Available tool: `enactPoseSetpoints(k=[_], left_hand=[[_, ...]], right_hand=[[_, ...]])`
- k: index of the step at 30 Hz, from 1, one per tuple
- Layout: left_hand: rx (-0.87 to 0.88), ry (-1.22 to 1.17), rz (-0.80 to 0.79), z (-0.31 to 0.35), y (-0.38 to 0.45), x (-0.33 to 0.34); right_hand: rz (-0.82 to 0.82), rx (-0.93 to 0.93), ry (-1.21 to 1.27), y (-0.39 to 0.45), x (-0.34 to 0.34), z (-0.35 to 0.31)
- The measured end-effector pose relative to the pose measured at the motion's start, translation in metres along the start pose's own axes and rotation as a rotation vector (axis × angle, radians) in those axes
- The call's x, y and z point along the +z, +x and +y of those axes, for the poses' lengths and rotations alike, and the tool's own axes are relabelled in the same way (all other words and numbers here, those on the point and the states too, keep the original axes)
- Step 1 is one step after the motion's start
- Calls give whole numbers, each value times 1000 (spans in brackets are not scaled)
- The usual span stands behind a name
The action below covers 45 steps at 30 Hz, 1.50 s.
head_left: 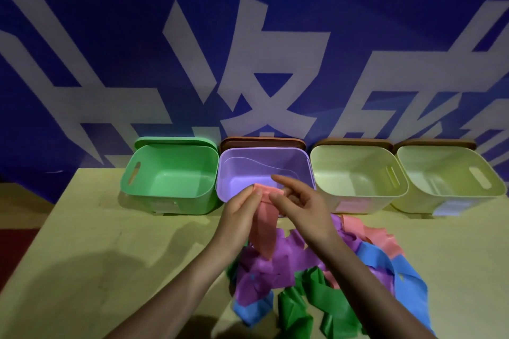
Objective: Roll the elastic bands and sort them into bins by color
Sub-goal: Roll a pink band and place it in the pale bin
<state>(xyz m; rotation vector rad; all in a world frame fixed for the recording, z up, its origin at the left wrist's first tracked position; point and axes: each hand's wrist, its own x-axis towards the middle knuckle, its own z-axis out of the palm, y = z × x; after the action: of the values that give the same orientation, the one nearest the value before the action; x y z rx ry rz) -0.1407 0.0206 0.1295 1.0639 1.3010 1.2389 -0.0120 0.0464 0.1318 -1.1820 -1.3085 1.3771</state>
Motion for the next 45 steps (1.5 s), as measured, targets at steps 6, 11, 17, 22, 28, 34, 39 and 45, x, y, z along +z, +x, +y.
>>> enactPoseSetpoints(k=[6, 11, 17, 22, 28, 34, 39, 45], left_hand=[[-48, 23, -28, 8, -19, 11], [-126, -24, -80, 5, -32, 18], [-231, -122, -72, 5, -53, 36], [-351, -349, -71, 4, -58, 53], [-412, -502, -44, 5, -62, 97], [-310, -367, -9, -3, -59, 143], [-138, -112, 8, -5, -53, 165], [113, 155, 3, -1, -50, 188]], right_hand=[[-4, -150, -162, -26, -12, -6], [48, -201, -100, -47, -23, -13], [96, -269, -172, -73, -40, -9], [74, -468, -464, -78, -69, -9], [-151, -569, -678, -72, -123, -17], [-300, -470, -634, -66, -174, -28], [-247, -265, -441, -67, -188, -22], [-166, -106, -149, -62, -206, -21]])
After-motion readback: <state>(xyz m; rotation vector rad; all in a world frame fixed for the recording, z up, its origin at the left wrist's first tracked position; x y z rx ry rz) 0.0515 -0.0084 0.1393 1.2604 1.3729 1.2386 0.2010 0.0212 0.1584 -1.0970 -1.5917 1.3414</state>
